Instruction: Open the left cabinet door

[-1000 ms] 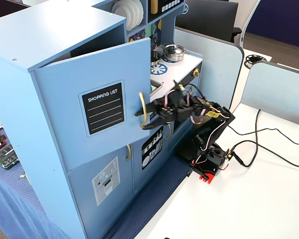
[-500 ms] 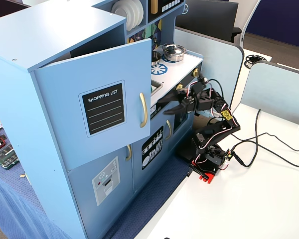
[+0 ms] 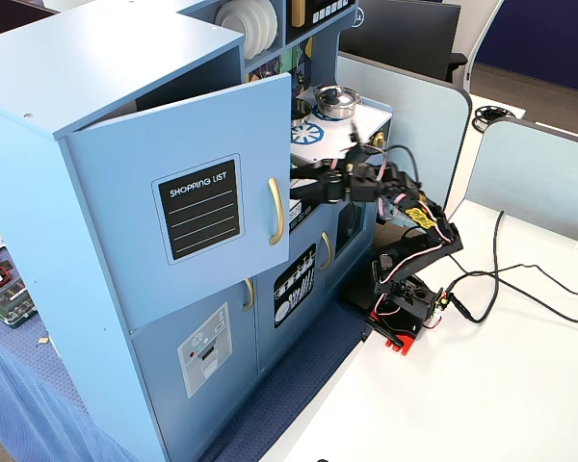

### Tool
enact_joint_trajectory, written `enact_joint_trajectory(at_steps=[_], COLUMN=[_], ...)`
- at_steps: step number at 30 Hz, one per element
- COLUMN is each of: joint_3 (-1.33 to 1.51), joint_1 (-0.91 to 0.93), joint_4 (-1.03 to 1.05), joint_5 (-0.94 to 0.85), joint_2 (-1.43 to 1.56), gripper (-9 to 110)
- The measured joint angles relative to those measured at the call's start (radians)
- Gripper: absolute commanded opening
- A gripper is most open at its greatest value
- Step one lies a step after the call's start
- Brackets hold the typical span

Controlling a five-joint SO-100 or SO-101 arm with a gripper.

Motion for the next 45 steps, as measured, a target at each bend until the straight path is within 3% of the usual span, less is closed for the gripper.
enact_joint_trajectory(at_steps=[9,23,28,37,45], joint_3=[-0.037,-0.037,-0.037,-0.002,0.278], joint_1=[-0.069,-0.387,-0.413,-0.054,0.302], joint_4=[-0.054,-0.054,-0.049,0.118,0.265], joint_5=[-0.037,-0.176,-0.195,-0.081,-0.098], joint_2=[-0.104,-0.081,-0.066,-0.032,0.089], gripper=[21,20,19,19,17])
